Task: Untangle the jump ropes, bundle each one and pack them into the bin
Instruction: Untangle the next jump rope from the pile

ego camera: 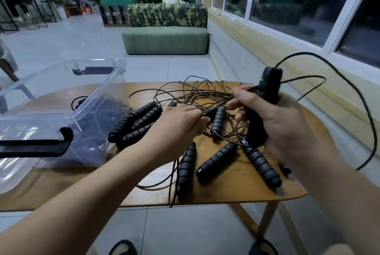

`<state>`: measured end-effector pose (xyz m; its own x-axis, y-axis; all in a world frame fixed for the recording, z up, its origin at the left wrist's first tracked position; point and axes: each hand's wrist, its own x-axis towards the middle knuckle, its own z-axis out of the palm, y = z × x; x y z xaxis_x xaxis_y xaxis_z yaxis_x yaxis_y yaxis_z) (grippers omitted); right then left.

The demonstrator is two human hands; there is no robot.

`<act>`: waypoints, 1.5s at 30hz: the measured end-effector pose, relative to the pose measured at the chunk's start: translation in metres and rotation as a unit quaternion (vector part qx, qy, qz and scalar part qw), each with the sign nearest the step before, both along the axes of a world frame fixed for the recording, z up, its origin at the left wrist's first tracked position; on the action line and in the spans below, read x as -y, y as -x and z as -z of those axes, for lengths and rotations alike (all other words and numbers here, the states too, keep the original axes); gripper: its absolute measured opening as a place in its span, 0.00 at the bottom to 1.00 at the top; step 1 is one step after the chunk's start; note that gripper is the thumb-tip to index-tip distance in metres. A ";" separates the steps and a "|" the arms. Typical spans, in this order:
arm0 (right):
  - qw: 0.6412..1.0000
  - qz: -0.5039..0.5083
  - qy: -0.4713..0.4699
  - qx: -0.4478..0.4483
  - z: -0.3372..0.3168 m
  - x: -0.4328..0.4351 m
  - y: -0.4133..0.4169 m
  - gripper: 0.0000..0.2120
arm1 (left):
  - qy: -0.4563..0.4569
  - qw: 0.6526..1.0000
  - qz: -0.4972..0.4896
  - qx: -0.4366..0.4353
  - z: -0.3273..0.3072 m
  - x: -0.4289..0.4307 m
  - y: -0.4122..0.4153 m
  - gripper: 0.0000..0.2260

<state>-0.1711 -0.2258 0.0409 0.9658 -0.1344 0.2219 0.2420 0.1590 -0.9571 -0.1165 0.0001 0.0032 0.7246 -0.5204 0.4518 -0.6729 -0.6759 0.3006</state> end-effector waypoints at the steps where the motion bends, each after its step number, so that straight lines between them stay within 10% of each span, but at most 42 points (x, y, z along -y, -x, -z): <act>1: 1.000 -0.018 0.018 -0.005 0.003 -0.005 0.001 0.06 | -0.003 1.000 0.001 0.004 -0.001 0.002 0.001 0.20; 9: 0.990 -0.016 0.137 0.009 0.015 -0.021 -0.001 0.06 | -0.007 1.000 0.023 0.021 0.002 0.006 0.001 0.14; 31: 0.987 0.155 0.001 0.039 -0.023 0.036 -0.009 0.06 | -0.022 0.999 -0.020 -0.043 -0.012 -0.017 -0.004 0.16; 45: 0.991 -0.055 0.110 -0.049 0.010 -0.030 0.009 0.09 | -0.003 0.999 0.044 0.017 -0.017 0.008 0.019 0.10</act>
